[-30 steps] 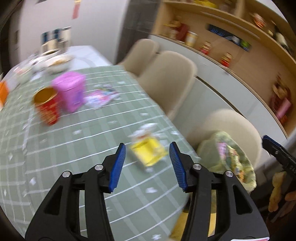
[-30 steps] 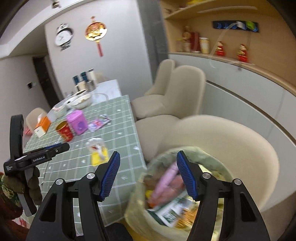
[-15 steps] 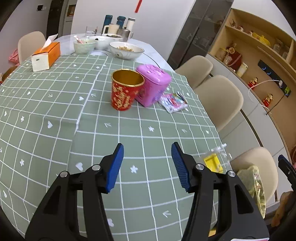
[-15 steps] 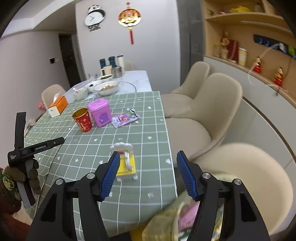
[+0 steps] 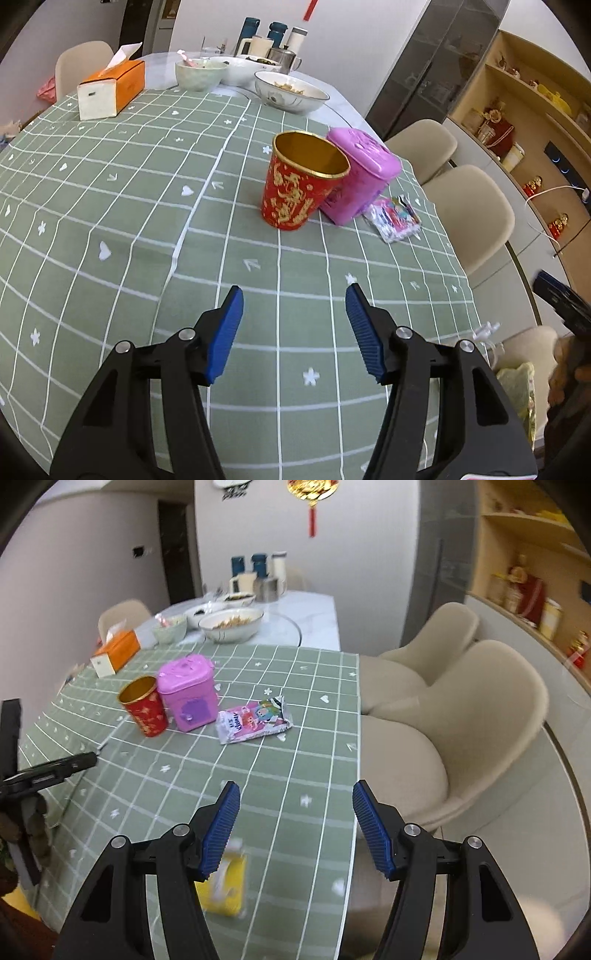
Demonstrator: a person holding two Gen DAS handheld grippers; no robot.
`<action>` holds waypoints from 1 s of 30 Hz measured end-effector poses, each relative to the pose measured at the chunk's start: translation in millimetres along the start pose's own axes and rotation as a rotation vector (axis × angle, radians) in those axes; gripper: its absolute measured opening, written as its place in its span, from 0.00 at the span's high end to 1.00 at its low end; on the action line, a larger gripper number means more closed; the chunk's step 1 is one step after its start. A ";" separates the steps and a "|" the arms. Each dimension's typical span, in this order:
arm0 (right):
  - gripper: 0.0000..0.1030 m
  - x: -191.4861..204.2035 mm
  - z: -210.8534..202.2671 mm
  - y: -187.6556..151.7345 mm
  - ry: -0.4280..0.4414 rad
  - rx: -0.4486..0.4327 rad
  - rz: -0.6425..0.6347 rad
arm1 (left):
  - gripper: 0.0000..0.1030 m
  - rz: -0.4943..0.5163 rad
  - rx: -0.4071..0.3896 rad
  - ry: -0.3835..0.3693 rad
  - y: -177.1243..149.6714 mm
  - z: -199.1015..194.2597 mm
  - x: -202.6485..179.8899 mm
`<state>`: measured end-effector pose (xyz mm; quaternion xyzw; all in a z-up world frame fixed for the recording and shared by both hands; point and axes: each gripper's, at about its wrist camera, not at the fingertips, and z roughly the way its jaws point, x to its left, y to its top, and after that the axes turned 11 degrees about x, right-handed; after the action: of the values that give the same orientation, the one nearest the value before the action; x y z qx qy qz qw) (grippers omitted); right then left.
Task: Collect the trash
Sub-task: 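Move both open grippers back over the table toward the pink snack wrapper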
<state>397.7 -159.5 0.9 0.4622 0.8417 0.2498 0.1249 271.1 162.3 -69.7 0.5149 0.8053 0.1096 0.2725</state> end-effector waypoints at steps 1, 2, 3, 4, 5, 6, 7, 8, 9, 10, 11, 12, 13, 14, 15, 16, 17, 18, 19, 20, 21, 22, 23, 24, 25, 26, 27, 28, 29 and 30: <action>0.42 -4.0 13.1 9.5 0.020 0.014 -0.008 | 0.47 0.001 -0.005 -0.002 2.7 1.2 0.2; 0.42 -6.8 24.1 16.9 0.037 0.026 -0.015 | 0.47 0.004 -0.011 -0.003 5.2 1.9 0.4; 0.42 -9.2 38.2 25.9 0.055 0.039 -0.022 | 0.47 0.009 -0.021 -0.003 8.4 2.4 -0.3; 0.42 -10.3 52.0 34.0 0.070 0.053 -0.031 | 0.47 0.013 -0.029 -0.002 10.7 2.5 -0.8; 0.42 -11.1 69.7 43.8 0.082 0.069 -0.047 | 0.47 0.016 -0.037 -0.001 13.0 2.9 -1.4; 0.42 -10.0 83.9 50.7 0.073 0.077 -0.061 | 0.47 0.021 -0.049 -0.004 15.5 2.8 -1.7; 0.42 -8.2 101.8 58.9 0.058 0.086 -0.082 | 0.47 0.024 -0.055 -0.008 17.5 2.6 -1.8; 0.42 -6.2 115.7 65.3 0.062 0.096 -0.096 | 0.47 0.031 -0.063 -0.013 19.2 2.2 -1.6; 0.43 -4.0 125.5 69.0 0.074 0.105 -0.101 | 0.46 0.035 -0.066 -0.017 20.9 1.9 -0.9; 0.44 -1.1 141.7 77.4 0.099 0.122 -0.106 | 0.46 0.034 -0.065 -0.019 22.3 2.0 0.8; 0.44 1.4 150.9 82.1 0.110 0.129 -0.108 | 0.46 0.030 -0.062 -0.016 23.5 2.4 2.5; 0.45 3.8 161.0 88.1 0.116 0.132 -0.110 | 0.46 0.018 -0.056 -0.003 24.1 3.5 6.9; 0.45 6.2 168.7 94.0 0.120 0.131 -0.113 | 0.46 0.008 -0.054 0.006 24.2 4.1 9.9; 0.45 8.4 176.9 100.8 0.122 0.128 -0.115 | 0.46 -0.004 -0.050 0.014 24.3 4.7 13.2; 0.45 9.3 183.0 106.2 0.125 0.128 -0.114 | 0.46 -0.023 -0.045 0.026 24.5 5.9 18.5; 0.45 10.2 188.9 111.2 0.131 0.131 -0.111 | 0.46 -0.033 -0.041 0.032 24.7 7.4 21.4; 0.45 10.2 195.4 116.1 0.144 0.139 -0.106 | 0.46 -0.045 -0.036 0.038 24.9 8.4 24.6; 0.45 10.1 200.4 119.4 0.165 0.148 -0.102 | 0.46 -0.056 -0.029 0.045 25.8 9.7 27.2; 0.45 10.4 202.9 120.5 0.184 0.157 -0.101 | 0.46 -0.060 -0.024 0.051 26.8 10.3 28.3; 0.45 12.4 204.4 120.4 0.212 0.168 -0.104 | 0.46 -0.059 -0.021 0.055 27.6 10.3 28.5; 0.45 14.3 203.3 119.3 0.226 0.171 -0.108 | 0.46 -0.050 -0.024 0.058 29.2 9.0 27.2; 0.45 16.5 201.4 116.6 0.258 0.184 -0.113 | 0.46 -0.044 -0.026 0.059 30.2 8.2 26.9; 0.45 21.0 197.4 110.9 0.305 0.202 -0.125 | 0.46 -0.038 -0.029 0.060 32.0 7.7 25.9; 0.45 24.4 194.0 106.3 0.339 0.217 -0.138 | 0.46 -0.040 -0.030 0.059 33.7 8.3 25.6; 0.45 28.7 190.1 100.5 0.373 0.235 -0.158 | 0.46 -0.043 -0.029 0.056 35.0 9.1 25.0; 0.45 35.3 184.9 93.2 0.404 0.255 -0.199 | 0.46 -0.047 -0.026 0.051 35.9 10.8 24.8; 0.45 40.0 180.3 87.8 0.407 0.260 -0.234 | 0.46 -0.049 -0.019 0.044 36.8 13.4 23.7; 0.45 45.3 173.9 82.2 0.392 0.256 -0.279 | 0.46 -0.048 -0.012 0.038 37.5 16.0 22.1; 0.45 47.4 169.8 78.8 0.384 0.251 -0.300 | 0.46 -0.042 -0.004 0.031 37.4 18.7 19.6; 0.45 48.2 165.8 77.5 0.380 0.244 -0.313 | 0.46 -0.037 -0.001 0.028 37.3 20.4 17.8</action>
<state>500.2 -33.7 -96.5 0.2832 0.9350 0.2063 -0.0547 305.4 192.6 -75.3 0.4983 0.8184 0.1120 0.2633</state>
